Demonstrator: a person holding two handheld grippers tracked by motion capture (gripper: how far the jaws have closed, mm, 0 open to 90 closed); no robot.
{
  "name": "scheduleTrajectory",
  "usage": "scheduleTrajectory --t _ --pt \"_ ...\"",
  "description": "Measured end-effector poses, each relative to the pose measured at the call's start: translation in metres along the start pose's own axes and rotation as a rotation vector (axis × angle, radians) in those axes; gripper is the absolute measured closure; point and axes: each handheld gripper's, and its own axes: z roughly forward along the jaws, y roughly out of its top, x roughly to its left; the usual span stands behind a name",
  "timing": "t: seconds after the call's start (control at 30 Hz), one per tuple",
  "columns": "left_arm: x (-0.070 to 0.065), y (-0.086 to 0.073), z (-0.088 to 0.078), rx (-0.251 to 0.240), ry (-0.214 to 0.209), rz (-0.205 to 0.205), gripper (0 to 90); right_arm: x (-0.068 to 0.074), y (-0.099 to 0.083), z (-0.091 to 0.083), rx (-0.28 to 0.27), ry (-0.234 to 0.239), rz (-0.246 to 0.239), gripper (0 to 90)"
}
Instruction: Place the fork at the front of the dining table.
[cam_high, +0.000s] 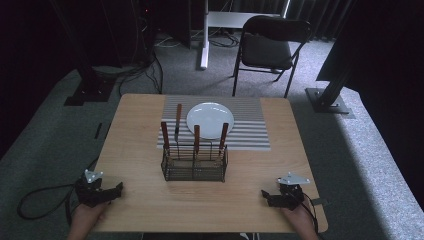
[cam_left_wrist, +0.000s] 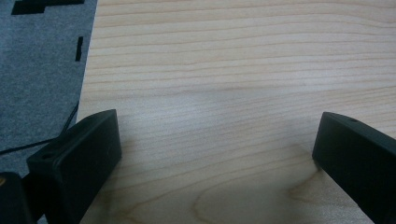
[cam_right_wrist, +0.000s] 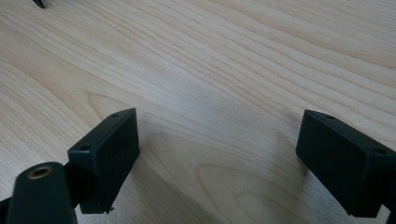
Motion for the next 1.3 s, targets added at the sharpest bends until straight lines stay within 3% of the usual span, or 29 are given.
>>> scheduleTrajectory --t 0.47,0.67,0.77,0.9,0.97,1.3 --pt "0.001 0.0 0.0 -0.001 -0.008 0.008 0.9 -0.001 0.0 -0.002 0.022 0.002 0.0 12.5" --pt "0.001 -0.001 0.0 -0.002 -0.009 0.009 0.9 -0.003 -0.001 -0.007 0.024 0.034 0.052 12.5" --pt "0.001 -0.001 0.0 -0.002 -0.009 0.009 0.9 0.003 0.0 -0.006 0.044 -0.008 0.009 12.5" --pt "0.001 -0.001 0.0 -0.002 -0.009 0.009 0.9 0.004 0.002 -0.006 0.052 -0.009 0.032 13.3" --pt "0.001 -0.001 0.0 -0.002 -0.009 0.009 0.8 0.006 0.003 -0.005 0.059 -0.024 0.017 14.1" --pt "0.001 0.0 0.0 -0.001 -0.01 0.01 0.8 0.025 0.018 -0.01 0.04 0.011 -0.012 14.9"
